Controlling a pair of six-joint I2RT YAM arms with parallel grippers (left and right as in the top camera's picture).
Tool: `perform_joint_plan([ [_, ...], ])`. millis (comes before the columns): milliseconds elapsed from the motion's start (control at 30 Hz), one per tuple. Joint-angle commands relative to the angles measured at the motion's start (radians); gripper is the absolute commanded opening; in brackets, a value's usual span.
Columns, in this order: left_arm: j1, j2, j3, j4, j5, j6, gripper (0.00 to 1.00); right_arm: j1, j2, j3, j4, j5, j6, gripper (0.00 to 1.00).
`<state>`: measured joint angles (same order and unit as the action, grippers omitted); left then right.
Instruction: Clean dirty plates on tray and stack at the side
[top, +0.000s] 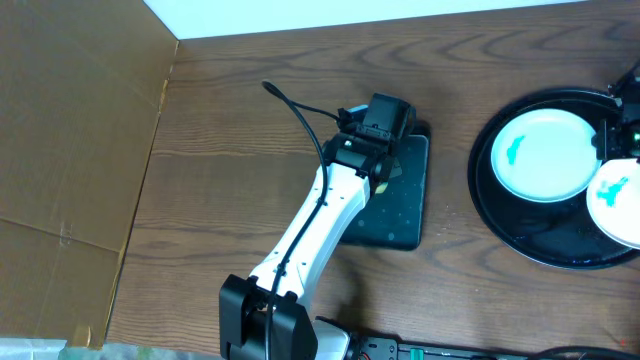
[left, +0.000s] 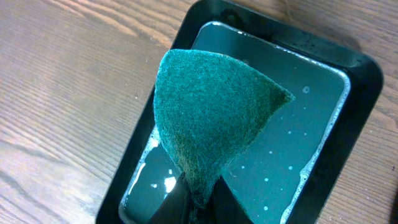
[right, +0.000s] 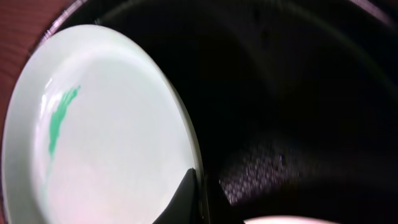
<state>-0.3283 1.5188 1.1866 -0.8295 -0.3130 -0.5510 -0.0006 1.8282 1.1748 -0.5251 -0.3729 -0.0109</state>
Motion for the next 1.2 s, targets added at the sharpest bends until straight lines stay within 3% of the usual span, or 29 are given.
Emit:
perform_joint_plan([
  [0, 0.003, -0.003, -0.005, 0.009, -0.013, -0.031, 0.07, 0.020, 0.008, -0.015, -0.006, -0.039, -0.019, 0.01],
  [167, 0.003, -0.003, -0.005, 0.024, -0.013, -0.031, 0.07, 0.076, 0.008, -0.050, -0.006, -0.077, -0.153, 0.01],
  [433, 0.003, -0.003, -0.005, 0.024, -0.013, -0.031, 0.07, 0.112, 0.009, -0.101, 0.035, 0.093, -0.163, 0.02],
  [500, 0.003, -0.003, -0.005, 0.024, -0.013, -0.031, 0.07, 0.105, 0.009, -0.102, 0.040, 0.101, -0.163, 0.13],
  [733, 0.003, -0.003, -0.005, 0.024, -0.013, -0.031, 0.07, 0.103, 0.009, -0.103, 0.066, 0.098, -0.162, 0.24],
  [800, 0.003, -0.003, -0.005, 0.024, -0.012, -0.031, 0.07, 0.104, 0.009, -0.104, 0.065, 0.094, -0.163, 0.34],
  [967, 0.003, 0.008, -0.005, 0.036, 0.034, -0.030, 0.07, 0.110, 0.009, -0.117, 0.065, 0.065, -0.162, 0.24],
  [1167, 0.003, 0.061, -0.005, 0.041, 0.066, -0.030, 0.07, 0.113, 0.009, -0.143, 0.063, 0.035, -0.162, 0.30],
])
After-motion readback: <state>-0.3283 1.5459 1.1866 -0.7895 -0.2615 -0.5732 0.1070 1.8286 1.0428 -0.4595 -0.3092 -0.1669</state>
